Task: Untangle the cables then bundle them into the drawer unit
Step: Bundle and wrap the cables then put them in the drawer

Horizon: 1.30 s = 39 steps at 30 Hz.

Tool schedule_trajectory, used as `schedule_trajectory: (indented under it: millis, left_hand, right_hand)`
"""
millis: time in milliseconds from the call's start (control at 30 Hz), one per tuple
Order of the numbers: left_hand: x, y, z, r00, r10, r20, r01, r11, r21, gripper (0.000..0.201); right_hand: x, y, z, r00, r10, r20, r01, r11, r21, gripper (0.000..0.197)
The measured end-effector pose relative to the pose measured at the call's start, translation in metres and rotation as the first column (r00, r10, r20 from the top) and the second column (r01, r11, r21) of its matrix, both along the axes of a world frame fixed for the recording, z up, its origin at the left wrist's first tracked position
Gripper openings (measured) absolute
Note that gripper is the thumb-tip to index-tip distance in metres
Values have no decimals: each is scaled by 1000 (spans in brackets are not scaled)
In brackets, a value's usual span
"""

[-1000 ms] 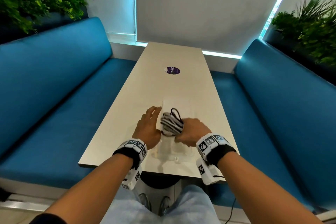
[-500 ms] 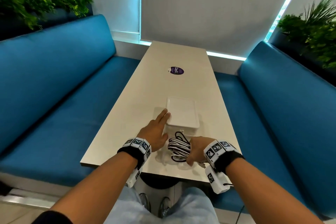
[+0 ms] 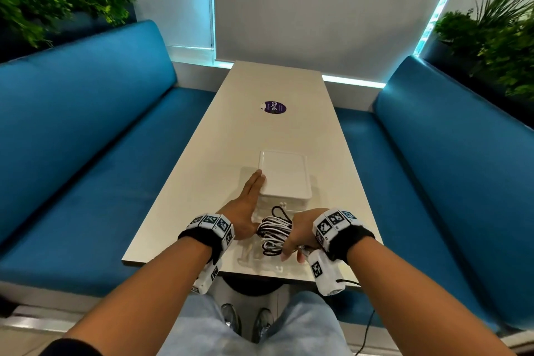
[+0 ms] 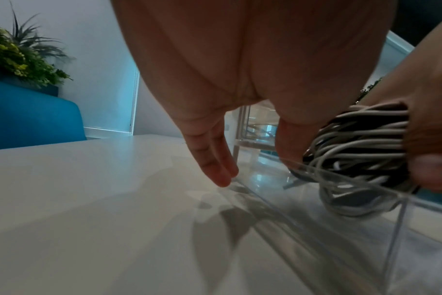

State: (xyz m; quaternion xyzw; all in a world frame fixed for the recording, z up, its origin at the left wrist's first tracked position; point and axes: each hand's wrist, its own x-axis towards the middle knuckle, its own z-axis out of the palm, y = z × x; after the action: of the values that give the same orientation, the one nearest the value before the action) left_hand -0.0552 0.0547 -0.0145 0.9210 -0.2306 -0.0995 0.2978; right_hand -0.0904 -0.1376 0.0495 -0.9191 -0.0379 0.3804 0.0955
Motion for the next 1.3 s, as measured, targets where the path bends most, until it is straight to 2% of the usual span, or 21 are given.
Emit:
schedule_trajectory:
  millis: [100, 300, 433, 533, 600, 667, 800, 867, 933, 1000, 1133, 1167, 1200, 1300]
  left_hand:
    - [1, 1, -1, 1000, -9, 4, 9, 1000, 11, 115]
    - [-3, -3, -1, 1000, 10, -4, -10, 1000, 21, 121]
    - [-3, -4, 1, 1000, 10, -6, -9, 999, 49, 123]
    - [-4, -4, -2, 1000, -3, 4, 3, 998, 59, 125]
    - [-5, -5, -2, 1000, -13, 19, 11, 997, 74, 124]
    - [-5, -5, 0, 1000, -7, 22, 5, 996, 92, 123]
    - [-3, -7, -3, 1000, 20, 16, -22, 991, 131, 125]
    - [-2, -8, -3, 999, 13, 29, -18, 988, 155, 126]
    - [-1, -7, -4, 999, 19, 33, -24, 986, 164, 124]
    - [-1, -6, -5, 999, 23, 34, -28, 987, 161, 123]
    - [-3, -6, -4, 999, 28, 30, -33, 987, 158, 123]
    - [-3, -7, -2, 999, 32, 31, -37, 986, 161, 124]
    - [-3, -8, -1, 999, 35, 32, -40, 985, 166, 124]
    - [-4, -9, 2, 999, 39, 33, -44, 984, 172, 120]
  right_hand:
    - [6, 1, -5, 998, -29, 56, 32, 998, -51, 55]
    - [11, 10, -14, 976, -106, 188, 126, 987, -103, 39]
    - [9, 23, -23, 950, -163, 266, 181, 983, -44, 28]
    - [-3, 30, -36, 898, -116, 424, 156, 986, -62, 19]
    - [-15, 34, -43, 865, -129, 485, 183, 981, -65, 28]
    - [-20, 38, -47, 851, -158, 500, 182, 983, 0, 38]
    - [-15, 37, -45, 906, -161, 391, 85, 975, 204, 50]
    - [-17, 34, -42, 915, -201, 349, 115, 961, 251, 54]
    - [-18, 27, -49, 899, -216, 382, 139, 966, 218, 61]
    - [-20, 25, -58, 888, -160, 430, 120, 986, 119, 58]
    - [-25, 21, -51, 773, 76, 630, 29, 988, -154, 50]
    - [-24, 19, -50, 759, 124, 639, 15, 978, -208, 49]
    - [-24, 17, -50, 760, 142, 634, 12, 973, -232, 48]
    - [-24, 14, -47, 833, 78, 548, 43, 978, -204, 46]
